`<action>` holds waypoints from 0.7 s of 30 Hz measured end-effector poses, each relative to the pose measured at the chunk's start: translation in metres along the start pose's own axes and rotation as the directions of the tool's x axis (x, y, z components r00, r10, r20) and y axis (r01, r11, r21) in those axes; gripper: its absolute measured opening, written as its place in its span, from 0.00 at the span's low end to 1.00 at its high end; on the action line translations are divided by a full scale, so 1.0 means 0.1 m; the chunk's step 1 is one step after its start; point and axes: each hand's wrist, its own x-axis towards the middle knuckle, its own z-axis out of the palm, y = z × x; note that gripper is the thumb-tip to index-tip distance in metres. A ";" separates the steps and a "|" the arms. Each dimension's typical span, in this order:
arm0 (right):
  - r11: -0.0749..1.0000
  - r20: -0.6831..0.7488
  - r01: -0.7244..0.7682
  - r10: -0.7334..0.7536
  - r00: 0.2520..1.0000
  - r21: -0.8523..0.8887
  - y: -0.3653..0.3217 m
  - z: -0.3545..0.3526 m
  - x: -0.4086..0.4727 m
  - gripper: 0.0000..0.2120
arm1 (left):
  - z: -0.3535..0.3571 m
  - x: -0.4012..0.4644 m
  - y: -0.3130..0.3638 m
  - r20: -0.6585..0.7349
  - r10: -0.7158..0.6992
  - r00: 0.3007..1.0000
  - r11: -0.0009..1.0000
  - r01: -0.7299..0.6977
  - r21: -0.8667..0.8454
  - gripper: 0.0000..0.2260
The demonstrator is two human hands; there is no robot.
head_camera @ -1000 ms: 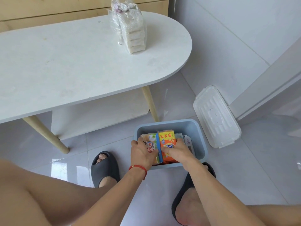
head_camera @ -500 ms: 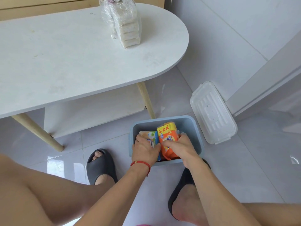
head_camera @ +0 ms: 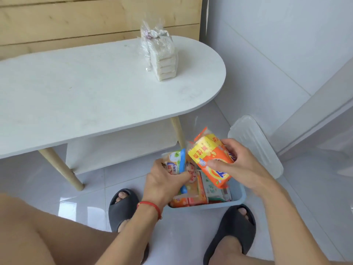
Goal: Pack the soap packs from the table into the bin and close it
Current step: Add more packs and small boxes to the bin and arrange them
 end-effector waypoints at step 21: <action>0.968 -0.059 0.246 -0.250 0.967 -0.056 -2.08 1.09 0.65 0.15 | -1.63 0.56 1.17 -0.381 0.122 0.916 0.992 -0.122 0.025 0.24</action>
